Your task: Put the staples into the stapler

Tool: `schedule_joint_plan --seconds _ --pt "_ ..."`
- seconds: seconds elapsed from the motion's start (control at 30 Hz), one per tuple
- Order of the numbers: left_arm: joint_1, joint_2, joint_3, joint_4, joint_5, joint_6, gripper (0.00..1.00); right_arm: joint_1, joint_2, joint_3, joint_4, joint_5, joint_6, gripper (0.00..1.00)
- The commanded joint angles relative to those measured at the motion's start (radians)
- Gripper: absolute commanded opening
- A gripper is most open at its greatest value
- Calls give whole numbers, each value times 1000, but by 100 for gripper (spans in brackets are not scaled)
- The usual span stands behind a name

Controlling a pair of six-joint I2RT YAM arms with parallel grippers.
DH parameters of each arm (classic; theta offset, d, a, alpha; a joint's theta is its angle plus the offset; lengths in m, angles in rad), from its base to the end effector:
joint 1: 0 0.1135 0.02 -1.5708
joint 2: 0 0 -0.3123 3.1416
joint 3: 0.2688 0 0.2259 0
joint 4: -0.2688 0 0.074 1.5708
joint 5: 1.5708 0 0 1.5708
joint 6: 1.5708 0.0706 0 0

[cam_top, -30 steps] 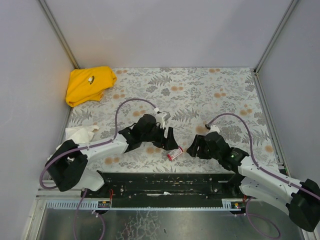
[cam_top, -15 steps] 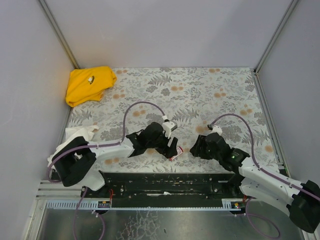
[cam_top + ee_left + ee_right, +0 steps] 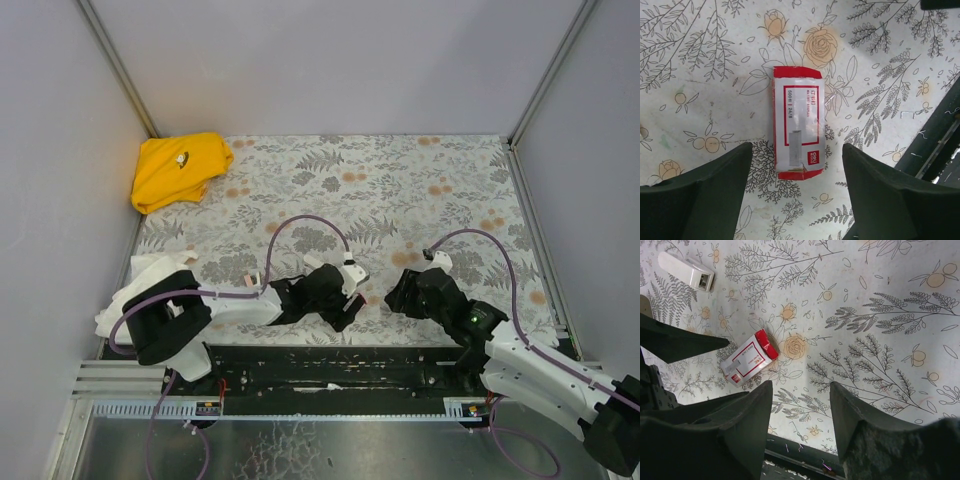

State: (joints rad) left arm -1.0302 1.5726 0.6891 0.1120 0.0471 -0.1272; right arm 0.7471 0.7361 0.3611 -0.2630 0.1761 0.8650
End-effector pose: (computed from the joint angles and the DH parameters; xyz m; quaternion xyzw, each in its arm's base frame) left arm 0.1560 -0.2664 0.1948 0.4101 0.8247 -0.2309 0.3138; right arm 0.1027 0.0782 0.2138 0.0919 0.8859 0.2688 0.3668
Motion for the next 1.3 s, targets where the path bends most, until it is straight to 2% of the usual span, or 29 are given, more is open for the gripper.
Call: schedule_joint_plan --seconds 0.0,0.2,0.43,0.57,0.67,0.97,1.27 --pt "-36 5 19 33 -87 54 70 0 -17 2 -17 47 17 56" --pt "-58 27 27 20 -111 64 60 -2 -37 -7 -21 49 28 56" --pt "-72 46 32 7 -134 69 57 -2 -46 -13 -19 44 36 56" --pt "-75 47 29 8 -136 57 49 -2 -44 -18 -5 39 43 55" --pt "-75 42 17 23 -136 29 48 -2 -45 -18 14 29 45 55" --pt "-72 -22 -40 78 -146 -132 45 -2 -30 -4 84 -30 46 55" --pt "-35 -101 -80 117 -77 -345 42 -2 -8 -37 225 -107 70 55"
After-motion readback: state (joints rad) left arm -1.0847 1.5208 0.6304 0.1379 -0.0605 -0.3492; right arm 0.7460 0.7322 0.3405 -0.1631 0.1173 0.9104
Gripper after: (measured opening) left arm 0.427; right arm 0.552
